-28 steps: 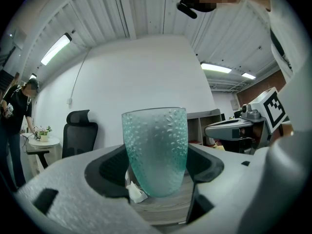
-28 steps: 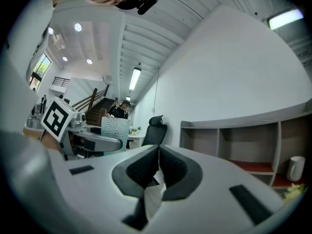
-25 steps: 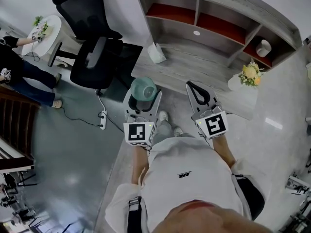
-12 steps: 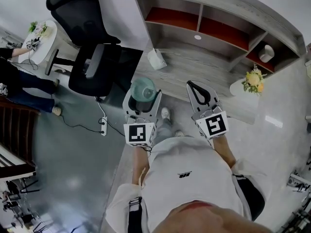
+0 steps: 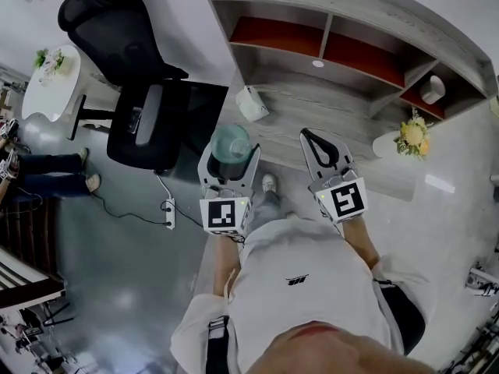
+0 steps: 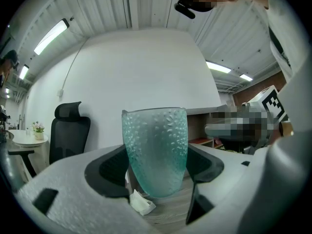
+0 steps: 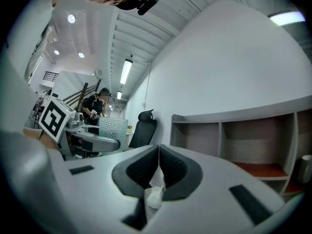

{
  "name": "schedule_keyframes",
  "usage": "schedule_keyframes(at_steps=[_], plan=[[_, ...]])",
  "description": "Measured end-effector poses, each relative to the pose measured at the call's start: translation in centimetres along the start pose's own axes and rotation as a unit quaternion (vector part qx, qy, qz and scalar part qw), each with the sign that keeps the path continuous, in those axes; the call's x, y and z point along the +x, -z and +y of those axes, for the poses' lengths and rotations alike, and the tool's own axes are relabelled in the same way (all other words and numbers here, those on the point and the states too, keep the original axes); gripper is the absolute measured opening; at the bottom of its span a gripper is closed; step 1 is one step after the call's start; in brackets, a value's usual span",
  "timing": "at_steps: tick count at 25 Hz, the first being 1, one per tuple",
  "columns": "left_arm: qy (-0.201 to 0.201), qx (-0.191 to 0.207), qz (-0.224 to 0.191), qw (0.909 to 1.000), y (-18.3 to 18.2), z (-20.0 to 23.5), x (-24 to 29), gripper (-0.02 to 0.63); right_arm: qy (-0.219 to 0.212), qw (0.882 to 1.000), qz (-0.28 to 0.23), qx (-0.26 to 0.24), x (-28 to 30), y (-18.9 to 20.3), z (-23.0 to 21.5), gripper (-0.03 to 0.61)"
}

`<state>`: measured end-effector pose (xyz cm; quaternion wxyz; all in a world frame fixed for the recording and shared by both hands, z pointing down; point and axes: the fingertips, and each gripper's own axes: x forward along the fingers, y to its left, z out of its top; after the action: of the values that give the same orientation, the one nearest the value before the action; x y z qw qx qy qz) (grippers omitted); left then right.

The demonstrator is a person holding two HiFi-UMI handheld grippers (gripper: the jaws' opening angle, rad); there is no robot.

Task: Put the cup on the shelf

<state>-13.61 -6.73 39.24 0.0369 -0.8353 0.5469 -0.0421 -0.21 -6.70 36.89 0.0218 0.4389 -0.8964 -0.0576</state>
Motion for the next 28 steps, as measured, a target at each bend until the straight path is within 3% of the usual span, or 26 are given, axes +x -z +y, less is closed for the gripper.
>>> schedule_keyframes(at_steps=[28], plan=[[0.084,0.004,0.004,0.9964,1.3,8.1,11.6,0.373,0.078,0.996,0.037,0.003,11.6,1.6,-4.4,0.028]])
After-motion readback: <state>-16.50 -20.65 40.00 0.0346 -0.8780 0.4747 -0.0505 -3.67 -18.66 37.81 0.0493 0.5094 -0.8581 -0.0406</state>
